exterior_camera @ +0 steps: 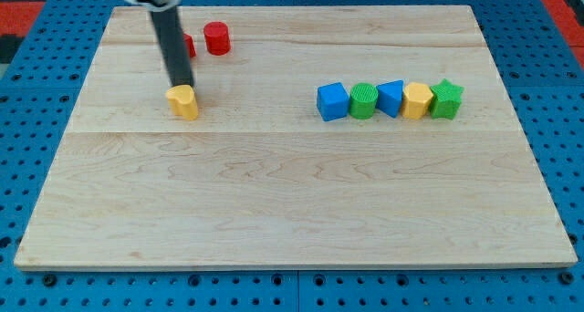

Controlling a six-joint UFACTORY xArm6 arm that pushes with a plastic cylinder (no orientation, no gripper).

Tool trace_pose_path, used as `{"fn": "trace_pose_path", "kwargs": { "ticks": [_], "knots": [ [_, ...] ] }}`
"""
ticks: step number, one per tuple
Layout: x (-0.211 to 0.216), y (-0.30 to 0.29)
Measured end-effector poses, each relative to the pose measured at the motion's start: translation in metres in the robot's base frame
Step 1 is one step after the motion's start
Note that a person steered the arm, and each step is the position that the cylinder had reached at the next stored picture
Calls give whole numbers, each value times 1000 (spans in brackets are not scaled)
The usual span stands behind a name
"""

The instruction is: Move the yellow heart towards blue cube

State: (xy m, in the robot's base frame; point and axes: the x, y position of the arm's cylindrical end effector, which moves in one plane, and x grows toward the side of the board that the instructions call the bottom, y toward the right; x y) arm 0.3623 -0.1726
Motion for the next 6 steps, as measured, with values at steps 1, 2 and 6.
{"fn": "trace_pose_path", "kwargs": {
  "ticks": [1,2,6],
  "knots": [
    [24,-20],
    [50,-19],
    [26,9]
  ]
}}
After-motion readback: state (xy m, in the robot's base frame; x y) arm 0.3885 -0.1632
